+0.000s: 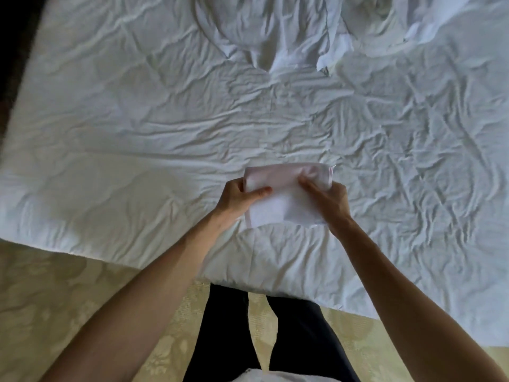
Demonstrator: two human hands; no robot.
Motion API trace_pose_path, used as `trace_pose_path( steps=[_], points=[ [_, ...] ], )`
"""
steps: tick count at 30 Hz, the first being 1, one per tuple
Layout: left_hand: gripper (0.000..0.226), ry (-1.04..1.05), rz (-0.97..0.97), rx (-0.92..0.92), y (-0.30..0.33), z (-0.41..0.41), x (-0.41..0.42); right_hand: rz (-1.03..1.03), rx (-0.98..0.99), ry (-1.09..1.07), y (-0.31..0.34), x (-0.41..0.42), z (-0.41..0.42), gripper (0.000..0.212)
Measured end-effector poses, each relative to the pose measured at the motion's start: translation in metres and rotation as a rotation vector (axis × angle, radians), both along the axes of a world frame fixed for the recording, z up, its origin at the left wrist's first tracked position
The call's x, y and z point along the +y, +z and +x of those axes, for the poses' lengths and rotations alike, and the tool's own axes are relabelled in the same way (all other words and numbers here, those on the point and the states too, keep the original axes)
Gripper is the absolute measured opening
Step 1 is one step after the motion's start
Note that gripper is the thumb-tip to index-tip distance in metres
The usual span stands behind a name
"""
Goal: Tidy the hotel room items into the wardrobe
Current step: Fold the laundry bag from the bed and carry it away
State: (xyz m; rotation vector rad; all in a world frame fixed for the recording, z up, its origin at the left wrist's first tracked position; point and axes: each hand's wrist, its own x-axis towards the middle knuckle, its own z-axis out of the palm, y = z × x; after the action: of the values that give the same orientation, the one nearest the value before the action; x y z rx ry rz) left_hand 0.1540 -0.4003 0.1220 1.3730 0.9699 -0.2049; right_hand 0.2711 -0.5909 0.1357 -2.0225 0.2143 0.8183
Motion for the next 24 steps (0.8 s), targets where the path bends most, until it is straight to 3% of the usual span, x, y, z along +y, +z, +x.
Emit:
trace_pose_path(
  steps=[5, 9, 12, 14, 19, 24],
  points=[
    [0.017, 0.238, 0.054, -0.074, 0.065, -0.046, 0.012, 0.043, -0.073, 0.209, 0.066, 0.046, -0.017, 0.05],
    [0.03, 0.442, 0.085, -0.088, 0.099, -0.107, 0.028, 0.064, -0.176, 0.436, 0.108, 0.091, -0.057, 0.041],
    [0.036, 0.573, 0.119, -0.064, 0.117, -0.164, 0.04, 0.072, -0.211, 0.602, 0.127, 0.122, -0.1, 0.048],
    [0.039, 0.665, 0.14, -0.075, 0.129, -0.209, 0.048, 0.097, -0.229, 0.689, 0.138, 0.142, -0.137, 0.054],
    [0.035, 0.906, 0.09, -0.159, 0.17, -0.341, 0.056, 0.197, -0.188, 0.873, 0.164, 0.185, -0.256, 0.041],
    [0.032, 1.102, 0.13, -0.113, 0.191, -0.496, 0.058, 0.238, -0.114, 1.026, 0.183, 0.232, -0.401, 0.042]
  ],
)
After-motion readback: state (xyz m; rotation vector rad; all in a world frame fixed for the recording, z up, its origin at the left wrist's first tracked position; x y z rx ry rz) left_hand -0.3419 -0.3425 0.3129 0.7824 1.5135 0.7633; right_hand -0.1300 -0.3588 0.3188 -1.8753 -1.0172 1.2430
